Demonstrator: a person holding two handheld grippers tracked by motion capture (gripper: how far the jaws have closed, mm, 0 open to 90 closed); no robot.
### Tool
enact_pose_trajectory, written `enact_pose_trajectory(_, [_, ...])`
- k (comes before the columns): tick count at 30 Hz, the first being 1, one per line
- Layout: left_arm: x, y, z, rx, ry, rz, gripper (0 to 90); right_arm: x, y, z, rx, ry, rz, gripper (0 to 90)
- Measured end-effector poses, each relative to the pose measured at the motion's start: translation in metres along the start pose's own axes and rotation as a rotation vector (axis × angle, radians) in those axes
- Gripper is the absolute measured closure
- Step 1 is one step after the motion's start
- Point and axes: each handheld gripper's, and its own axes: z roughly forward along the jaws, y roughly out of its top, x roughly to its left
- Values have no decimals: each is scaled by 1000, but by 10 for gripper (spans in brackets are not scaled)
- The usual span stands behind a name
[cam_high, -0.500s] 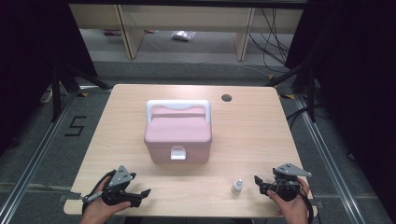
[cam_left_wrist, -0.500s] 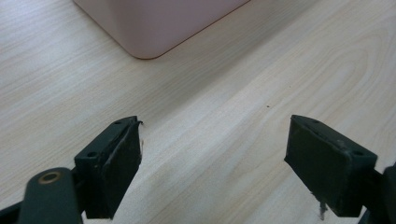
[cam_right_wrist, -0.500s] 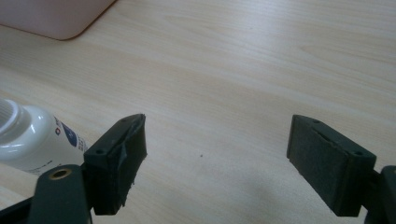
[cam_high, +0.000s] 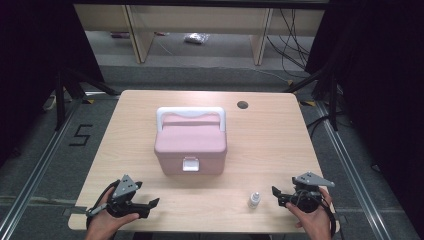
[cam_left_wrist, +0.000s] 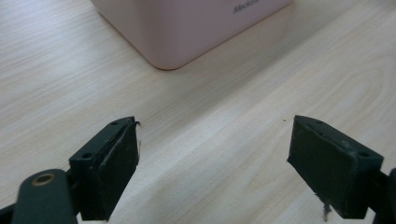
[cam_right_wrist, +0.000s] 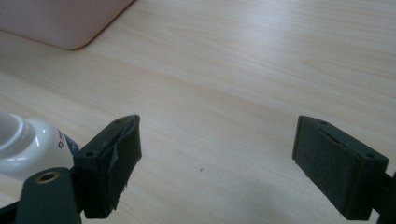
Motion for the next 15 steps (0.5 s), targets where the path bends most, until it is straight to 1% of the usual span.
enact_pose_trajectory(1, [0, 0, 0, 0, 0, 0, 155, 0, 0, 0, 0, 0, 0, 165])
enact_pose_trajectory(2, [3, 1, 0, 8, -5, 6, 155, 1, 2, -1, 5, -1, 9, 165])
enact_pose_trajectory(3, [6, 2, 2, 17, 10, 7, 156, -4, 6, 1, -24, -10, -41, 165])
enact_pose_trajectory(4, [7, 3, 2, 32, 23, 12, 157, -2, 8, 0, -9, -3, -13, 166])
enact_pose_trajectory(5, [7, 3, 2, 32, 23, 12, 158, -2, 8, 0, -9, -3, -13, 166])
enact_pose_trajectory(6, [11, 4, 3, 29, 42, 10, 164, -3, 14, 1, -16, -1, -17, 168])
enact_pose_trajectory(7, [13, 6, 3, 38, 46, 7, 181, -6, 15, 3, -28, 0, -42, 176])
enact_pose_trajectory(8, [13, 6, 3, 38, 46, 7, 199, -4, 18, 3, -24, -17, -36, 181])
enact_pose_trajectory(9, [16, 7, 3, 45, 58, 20, 201, -5, 20, 4, -27, -7, -36, 185])
enact_pose_trajectory(10, [18, 8, 4, 36, 66, 11, 201, -5, 20, 4, -27, -7, -36, 185])
enact_pose_trajectory(11, [23, 11, 3, 45, 82, 16, 211, -7, 26, 6, -23, -4, -44, 190])
enact_pose_trajectory(12, [23, 11, 3, 45, 82, 16, 220, -7, 26, 6, -23, -4, -44, 190])
enact_pose_trajectory(13, [27, 14, 5, 14, 99, -9, 234, -5, 31, 8, -21, -5, -23, 198])
enact_pose_trajectory(14, [27, 14, 5, 14, 99, -9, 252, -5, 31, 8, -21, -5, -23, 198])
enact_pose_trajectory(15, [29, 15, 5, 12, 116, -14, 292, -5, 36, 10, -29, -6, -31, 212])
